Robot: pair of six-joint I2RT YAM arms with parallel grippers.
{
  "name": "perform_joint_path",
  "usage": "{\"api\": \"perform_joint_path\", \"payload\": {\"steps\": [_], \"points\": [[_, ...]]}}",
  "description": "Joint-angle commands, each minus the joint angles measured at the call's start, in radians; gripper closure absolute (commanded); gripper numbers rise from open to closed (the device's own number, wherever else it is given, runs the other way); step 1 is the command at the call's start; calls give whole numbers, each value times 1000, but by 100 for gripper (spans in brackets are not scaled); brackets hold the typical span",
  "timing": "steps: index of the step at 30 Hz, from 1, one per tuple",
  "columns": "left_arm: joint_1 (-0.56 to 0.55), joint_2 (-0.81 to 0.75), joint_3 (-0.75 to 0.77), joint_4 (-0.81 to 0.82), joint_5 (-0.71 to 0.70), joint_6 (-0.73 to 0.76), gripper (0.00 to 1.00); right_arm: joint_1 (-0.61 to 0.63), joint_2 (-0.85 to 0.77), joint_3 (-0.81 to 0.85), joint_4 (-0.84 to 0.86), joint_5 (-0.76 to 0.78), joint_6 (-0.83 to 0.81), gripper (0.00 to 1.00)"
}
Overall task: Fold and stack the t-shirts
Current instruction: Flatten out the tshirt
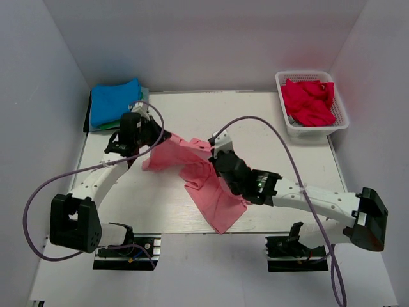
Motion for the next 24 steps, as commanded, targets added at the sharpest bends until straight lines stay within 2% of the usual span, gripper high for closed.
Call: {"api": "perform_joint_path", "payload": {"steps": [1,5,8,12,14,19,24], "points": [[-5,14,149,21,26,32,100,-37,-70,6,101,87,-145,100],[-5,35,342,-4,46,54,100,-90,-145,87,121,55,-314,100],[-14,13,419,-13,55,72,100,-110,-190,161,132,-2,-424,100],[-14,-40,527,30,107,82,100,-123,-204,347,86,-54,-555,100],[-14,-52,595,19,125,91,100,-121,-196,400,5,-121,-584,100],[-14,-118,689,1,147,111,100,-121,-148,729,-182,-290,-638,100],[-14,-173,795,-30,191,135,100,-117,-139,899,-302,-450,-655,100]]}}
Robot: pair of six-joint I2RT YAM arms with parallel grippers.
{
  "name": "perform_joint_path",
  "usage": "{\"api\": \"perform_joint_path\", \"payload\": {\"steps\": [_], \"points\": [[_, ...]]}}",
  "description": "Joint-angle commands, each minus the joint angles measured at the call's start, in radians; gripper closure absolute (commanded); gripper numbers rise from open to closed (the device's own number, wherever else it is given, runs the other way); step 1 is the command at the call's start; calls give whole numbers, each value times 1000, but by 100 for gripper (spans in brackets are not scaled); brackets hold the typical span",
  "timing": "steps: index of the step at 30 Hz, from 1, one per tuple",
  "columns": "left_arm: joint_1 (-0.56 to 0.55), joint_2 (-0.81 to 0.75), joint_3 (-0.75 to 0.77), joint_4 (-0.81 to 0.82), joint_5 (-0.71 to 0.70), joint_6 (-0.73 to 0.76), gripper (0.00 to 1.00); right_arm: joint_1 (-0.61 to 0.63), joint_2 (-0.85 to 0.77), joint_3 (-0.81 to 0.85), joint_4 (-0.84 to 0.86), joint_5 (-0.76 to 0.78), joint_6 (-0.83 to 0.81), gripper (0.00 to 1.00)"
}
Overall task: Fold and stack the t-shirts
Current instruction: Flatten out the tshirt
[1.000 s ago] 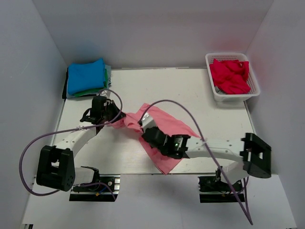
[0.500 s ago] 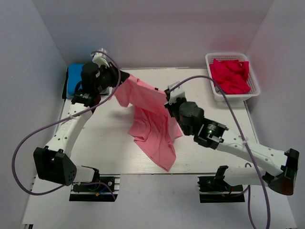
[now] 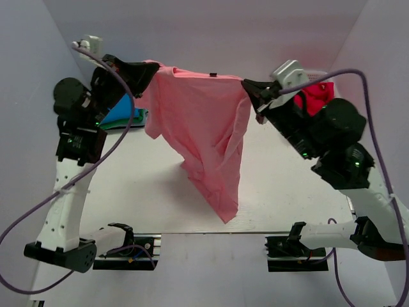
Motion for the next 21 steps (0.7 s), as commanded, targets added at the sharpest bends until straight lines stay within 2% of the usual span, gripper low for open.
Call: {"api": "perform_joint_path", "payload": {"steps": [1,6,12,21], "points": [[2,-57,127,-23,41,31,100,0,-12,121,-97,-159,-73,100],[2,-57,265,-90,134,31,100,-2,-66,211,-127,-393,-76,100],[2,-109,334,-58,217,-33,100,0,-126,219,-121,-625,-85,100],[25,-146,402,-70,217,-64,100,-3,-108,270,-82,-666,-62,100]]}}
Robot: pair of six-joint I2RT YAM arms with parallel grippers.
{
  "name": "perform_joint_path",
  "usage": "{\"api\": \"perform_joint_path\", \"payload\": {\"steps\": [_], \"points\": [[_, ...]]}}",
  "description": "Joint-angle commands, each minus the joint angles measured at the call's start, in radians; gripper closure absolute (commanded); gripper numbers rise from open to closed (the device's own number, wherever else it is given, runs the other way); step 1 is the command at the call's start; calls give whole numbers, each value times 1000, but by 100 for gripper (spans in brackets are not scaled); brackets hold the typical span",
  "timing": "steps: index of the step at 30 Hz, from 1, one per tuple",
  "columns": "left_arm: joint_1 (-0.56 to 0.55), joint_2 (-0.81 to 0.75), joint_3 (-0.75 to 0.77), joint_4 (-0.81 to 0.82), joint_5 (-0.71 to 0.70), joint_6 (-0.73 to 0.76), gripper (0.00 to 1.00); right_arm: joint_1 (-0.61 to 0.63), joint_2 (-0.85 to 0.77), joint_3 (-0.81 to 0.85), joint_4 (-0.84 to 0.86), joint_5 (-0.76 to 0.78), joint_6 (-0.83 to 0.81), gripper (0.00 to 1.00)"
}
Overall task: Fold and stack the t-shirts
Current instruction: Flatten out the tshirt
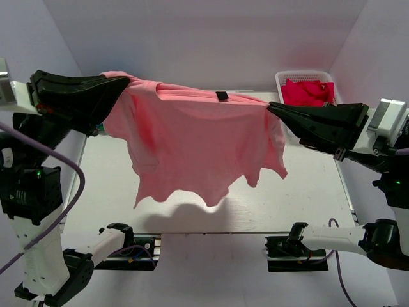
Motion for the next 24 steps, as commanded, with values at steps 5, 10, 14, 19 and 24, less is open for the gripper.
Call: {"api": "perform_joint_path", "payload": {"steps": [5,10,14,19,24], "points": [[15,26,48,-30,-30,-15,100,-3,42,30,130,87,-20,100],[15,37,-97,10,-59,9,100,-2,124,-110,345,421,-122,100],[15,37,-272,42,-160,32,100,-8,214,-247,550,726,-237,100],[-1,106,-428,101,-352,77,100,-81,332,-433,900,862,-319,100],[-1,268,-611,234,-409,77,100,-218,478,-565,1044,894,-207,100]]}}
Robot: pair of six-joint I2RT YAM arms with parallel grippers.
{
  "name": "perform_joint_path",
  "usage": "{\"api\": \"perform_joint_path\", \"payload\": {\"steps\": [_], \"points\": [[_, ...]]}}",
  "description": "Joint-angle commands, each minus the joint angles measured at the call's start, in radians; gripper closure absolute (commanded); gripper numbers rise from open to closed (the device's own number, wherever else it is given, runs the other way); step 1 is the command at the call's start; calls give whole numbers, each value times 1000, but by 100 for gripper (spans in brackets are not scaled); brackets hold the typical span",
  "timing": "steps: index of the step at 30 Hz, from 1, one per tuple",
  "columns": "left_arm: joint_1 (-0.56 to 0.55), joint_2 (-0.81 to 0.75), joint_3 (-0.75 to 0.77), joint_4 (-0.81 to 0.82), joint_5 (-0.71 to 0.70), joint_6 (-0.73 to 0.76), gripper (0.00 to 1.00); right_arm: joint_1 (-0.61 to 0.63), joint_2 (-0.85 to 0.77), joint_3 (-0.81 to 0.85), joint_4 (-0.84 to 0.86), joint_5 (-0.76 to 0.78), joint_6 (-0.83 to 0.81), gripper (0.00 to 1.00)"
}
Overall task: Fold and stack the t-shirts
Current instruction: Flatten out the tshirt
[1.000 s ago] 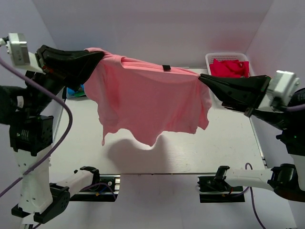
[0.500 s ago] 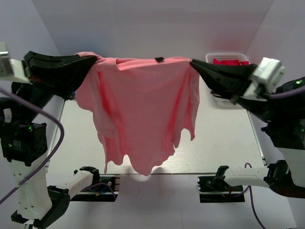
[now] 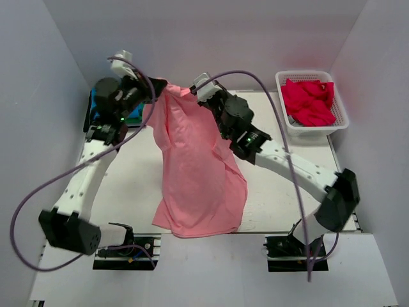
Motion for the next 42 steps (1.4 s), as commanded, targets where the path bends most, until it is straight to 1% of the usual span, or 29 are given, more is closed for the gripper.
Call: {"api": "perform_joint_path", "payload": {"steps": [1,3,4,8,9,11,14,18,19,20,21,22,23,24,25,28,29,31,32,33,34,35,36,37,38,39,40,41,42], "points": [[-3,111,-84,129,-98,18,100,-85,41,-17,230,86,54,100],[-3,198,-84,155,-123,39,100,-151,100,-19,220,71,129,100],[-3,296,-69,155,-123,51,100,-167,140,-16,213,25,153,100],[-3,530,48,209,-151,110,100,-257,295,17,194,-58,195,100],[-3,576,71,219,-151,120,100,-280,347,73,182,-64,221,100],[-3,715,169,197,-151,131,100,-311,427,115,124,-99,236,100],[-3,841,304,170,-151,156,100,-360,568,231,57,-161,268,100],[-3,1050,489,175,-187,156,99,-421,760,352,100,-196,276,100],[-3,1146,591,175,-210,156,94,-438,791,378,114,-181,290,100],[-3,1198,649,175,-250,156,86,-455,844,479,114,-163,296,100],[-3,1251,784,152,-260,167,58,-463,911,518,77,-153,307,100],[-3,1303,862,129,-260,167,29,-484,942,567,50,-144,316,75],[-3,1391,941,90,-260,167,0,-489,1010,696,18,-138,345,45],[-3,1410,1030,30,-244,167,0,-490,1019,727,-69,-118,351,10],[-12,1411,1022,29,-209,167,0,-486,1022,737,-80,-80,356,10],[-12,1252,828,120,-209,157,0,-469,911,588,-91,-52,371,10],[-12,1209,789,120,-209,157,0,-467,803,534,-126,-53,394,10],[-22,1090,717,65,-183,157,0,-472,696,460,-253,-112,532,10],[-32,1046,694,25,-169,157,0,-477,662,434,-287,-177,669,10],[-43,1000,604,-10,-155,157,0,-480,557,297,-303,-217,683,10],[-43,946,535,-32,-146,145,0,-478,518,231,-254,-331,684,10],[-57,826,455,-32,-129,136,0,-466,480,158,-214,-358,683,10],[-75,765,280,-32,-129,125,0,-460,381,-31,-182,-383,704,10],[-85,706,193,-23,-143,77,0,-455,354,-75,-138,-490,719,10],[-94,650,20,-2,-143,56,0,-455,335,-144,-119,-524,786,10],[-104,548,-60,14,-129,36,0,-458,306,-161,-140,-556,836,10],[-127,503,-132,38,-111,-2,0,-454,302,-178,-158,-652,847,10],[-138,466,-264,55,-93,-14,0,-447,302,-187,-192,-667,857,10],[-150,434,-318,55,-80,-34,0,-440,302,-195,-198,-682,882,10]]}}
